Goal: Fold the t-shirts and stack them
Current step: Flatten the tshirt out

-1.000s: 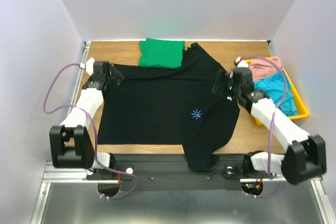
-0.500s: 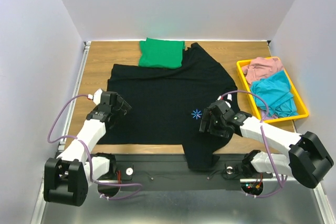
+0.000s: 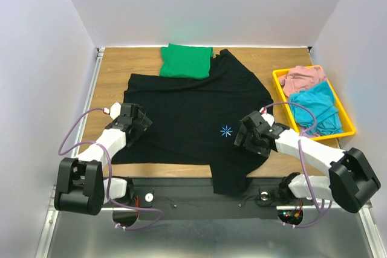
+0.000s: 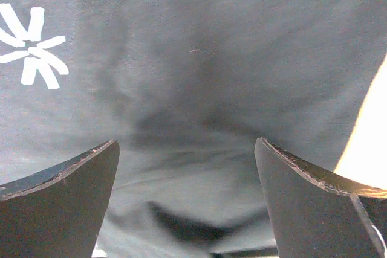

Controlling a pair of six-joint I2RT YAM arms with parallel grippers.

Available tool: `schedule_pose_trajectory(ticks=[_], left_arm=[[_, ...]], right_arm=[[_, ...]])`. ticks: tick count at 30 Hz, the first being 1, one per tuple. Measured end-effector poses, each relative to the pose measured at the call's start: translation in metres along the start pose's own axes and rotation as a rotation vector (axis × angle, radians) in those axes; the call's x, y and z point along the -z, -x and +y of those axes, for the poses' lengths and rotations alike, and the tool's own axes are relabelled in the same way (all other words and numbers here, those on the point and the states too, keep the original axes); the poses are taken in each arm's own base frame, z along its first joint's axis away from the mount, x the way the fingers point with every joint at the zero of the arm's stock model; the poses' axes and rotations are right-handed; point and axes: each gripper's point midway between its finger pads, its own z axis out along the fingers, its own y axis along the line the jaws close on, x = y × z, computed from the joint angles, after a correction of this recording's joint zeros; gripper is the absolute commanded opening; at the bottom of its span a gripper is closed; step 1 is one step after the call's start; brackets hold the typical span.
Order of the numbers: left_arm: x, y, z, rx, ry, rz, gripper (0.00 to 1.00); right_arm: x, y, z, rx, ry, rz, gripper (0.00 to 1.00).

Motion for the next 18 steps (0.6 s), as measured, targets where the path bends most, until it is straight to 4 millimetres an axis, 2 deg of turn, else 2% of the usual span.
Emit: schedule_pose_trajectory(ticks=[3,7,9,12,14,16,18], left_arm=[[0.0,0.003,0.0,0.013,-0.001,-0.008,0.99],[0.006,0.003,0.005,0.019,0.011,-0.011,0.98],[0.012,0.006,0.007,0.023,0.008,-0.02,0.98],[0.027,0.012,0.007,0.052,-0.014,-0.051,0.99],[0.036,0.017,0.007,0.076,-0.024,-0.074,0.98],[0.043,0.019,0.01,0.103,-0.025,-0.091,0.98],[0.046,0.02,0.014,0.123,-0.013,-0.099,0.98]], right_arm=[[0.009,0.004,-0.008,0.063,-0.028,0.002,1.0],[0.032,-0.002,0.013,0.17,0.095,0.046,1.0],[0.045,-0.02,0.028,0.254,0.162,0.088,1.0],[0.061,-0.062,0.042,0.408,0.22,0.182,1.0],[0.068,-0.092,0.038,0.498,0.2,0.255,1.0],[0.073,-0.107,0.026,0.539,0.147,0.297,1.0],[0.08,-0.113,0.01,0.549,0.086,0.323,1.0]])
